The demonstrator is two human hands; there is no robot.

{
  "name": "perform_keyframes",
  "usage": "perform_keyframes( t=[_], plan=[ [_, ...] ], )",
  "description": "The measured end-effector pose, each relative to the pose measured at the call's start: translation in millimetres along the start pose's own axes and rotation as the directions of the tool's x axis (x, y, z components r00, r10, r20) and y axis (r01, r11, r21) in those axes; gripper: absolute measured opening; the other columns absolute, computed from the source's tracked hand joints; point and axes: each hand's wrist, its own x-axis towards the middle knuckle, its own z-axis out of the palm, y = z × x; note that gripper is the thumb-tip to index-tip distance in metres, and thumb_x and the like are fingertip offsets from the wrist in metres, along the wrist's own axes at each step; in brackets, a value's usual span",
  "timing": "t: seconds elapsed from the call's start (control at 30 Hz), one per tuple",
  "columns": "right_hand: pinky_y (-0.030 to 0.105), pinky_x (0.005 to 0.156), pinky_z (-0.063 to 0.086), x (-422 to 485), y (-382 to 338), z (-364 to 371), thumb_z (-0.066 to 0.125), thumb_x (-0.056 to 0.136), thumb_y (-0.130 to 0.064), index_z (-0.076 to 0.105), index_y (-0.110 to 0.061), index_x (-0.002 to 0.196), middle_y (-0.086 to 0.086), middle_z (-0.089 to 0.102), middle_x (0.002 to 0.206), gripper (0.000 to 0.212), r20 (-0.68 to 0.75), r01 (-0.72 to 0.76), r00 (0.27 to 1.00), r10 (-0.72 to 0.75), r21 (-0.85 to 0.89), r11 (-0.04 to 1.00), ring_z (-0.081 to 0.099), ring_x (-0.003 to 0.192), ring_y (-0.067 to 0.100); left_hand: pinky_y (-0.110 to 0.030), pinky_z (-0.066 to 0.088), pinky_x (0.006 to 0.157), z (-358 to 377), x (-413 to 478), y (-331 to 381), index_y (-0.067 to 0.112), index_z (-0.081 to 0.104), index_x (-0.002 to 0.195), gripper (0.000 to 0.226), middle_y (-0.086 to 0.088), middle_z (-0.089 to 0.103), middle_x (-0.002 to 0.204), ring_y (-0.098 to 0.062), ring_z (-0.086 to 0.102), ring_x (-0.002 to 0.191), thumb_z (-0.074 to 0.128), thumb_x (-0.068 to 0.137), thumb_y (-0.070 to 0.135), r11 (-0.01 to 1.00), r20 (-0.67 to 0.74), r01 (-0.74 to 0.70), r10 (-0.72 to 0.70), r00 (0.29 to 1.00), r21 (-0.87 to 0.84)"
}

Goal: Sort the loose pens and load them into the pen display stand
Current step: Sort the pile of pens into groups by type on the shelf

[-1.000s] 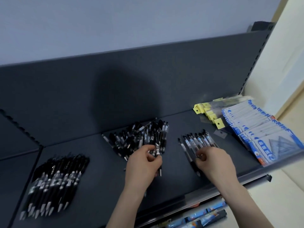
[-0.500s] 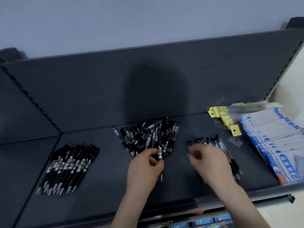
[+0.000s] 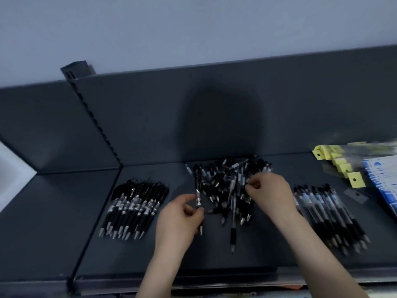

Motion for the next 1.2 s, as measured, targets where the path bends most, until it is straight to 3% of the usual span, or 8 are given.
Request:
perform_keyframes(
  t=[0.2,0.47,0.63,0.8,1.07,1.2],
  plan=[
    [0.027,0.056,0.046,-7.2,-38.1,15.0,0.060,0.086,-0.023,0.071,-0.020,0.089,-0.002,0.070,0.078,0.012,0.017,0.021,1.000,-0.021,-0.001,1.000,0.062,0.070,0.018,-0.036,0.056,0.066,-50.8,10.3,-25.4,0.026,0.066,0.113,0.028,0.008,0.066,0.064,-0.011,0.064,0.058,0.067,0.085,0.023,0.997,-0.085,0.002,0.005,0.996,0.076],
    [0.027,0.067,0.050,-28.8,-98.8,58.0,0.062,0.083,-0.024,0.071,-0.024,0.095,-0.008,0.069,0.082,0.014,0.049,0.059,0.997,-0.060,0.038,0.998,0.064,0.081,0.015,-0.023,0.041,0.055,-135.0,32.7,-68.1,0.026,0.068,0.107,0.023,0.015,0.063,0.071,-0.007,0.059,0.070,0.067,0.083,0.026,0.943,-0.251,0.078,0.007,0.968,0.325],
    [0.025,0.075,0.050,-32.8,-116.2,77.3,0.063,0.082,-0.025,0.071,-0.025,0.099,-0.010,0.070,0.088,0.019,0.023,0.024,0.999,-0.025,0.012,1.000,0.065,0.090,0.014,-0.023,0.039,0.054,-150.6,48.7,-89.5,0.028,0.067,0.110,0.025,0.014,0.064,0.080,-0.008,0.059,0.074,0.065,0.085,0.028,0.915,-0.165,0.084,-0.019,0.986,0.395],
    [0.025,0.075,0.049,-29.9,-118.5,83.4,0.064,0.081,-0.023,0.072,-0.023,0.099,-0.005,0.072,0.090,0.019,-0.022,-0.020,1.000,0.019,-0.039,0.999,0.066,0.091,0.018,-0.023,0.045,0.062,-151.2,55.9,-99.6,0.030,0.065,0.111,0.026,0.014,0.062,0.085,-0.005,0.059,0.078,0.063,0.086,0.038,0.904,-0.027,-0.007,0.021,0.999,0.428],
    [0.030,0.064,0.043,10.1,-139.4,92.3,0.054,0.075,-0.007,0.067,-0.013,0.085,0.011,0.068,0.091,0.017,-0.036,0.031,0.998,-0.043,-0.282,0.959,0.063,0.091,0.033,-0.022,0.044,0.056,-154.7,61.6,-104.4,0.033,0.066,0.105,0.020,0.012,0.062,0.083,-0.003,0.058,0.076,0.062,0.086,0.040,0.911,-0.014,-0.093,0.107,0.994,0.401],
    [0.030,0.064,0.038,24.2,-149.2,102.8,0.051,0.080,0.000,0.063,-0.006,0.094,0.014,0.065,0.103,0.019,0.057,0.043,0.998,-0.021,-0.430,0.902,0.062,0.098,0.033,-0.020,0.041,0.055,-154.0,62.7,-103.4,0.035,0.066,0.103,0.019,0.013,0.061,0.083,-0.002,0.057,0.075,0.064,0.085,0.040,0.928,-0.030,-0.125,0.145,0.989,0.351]
  ],
)
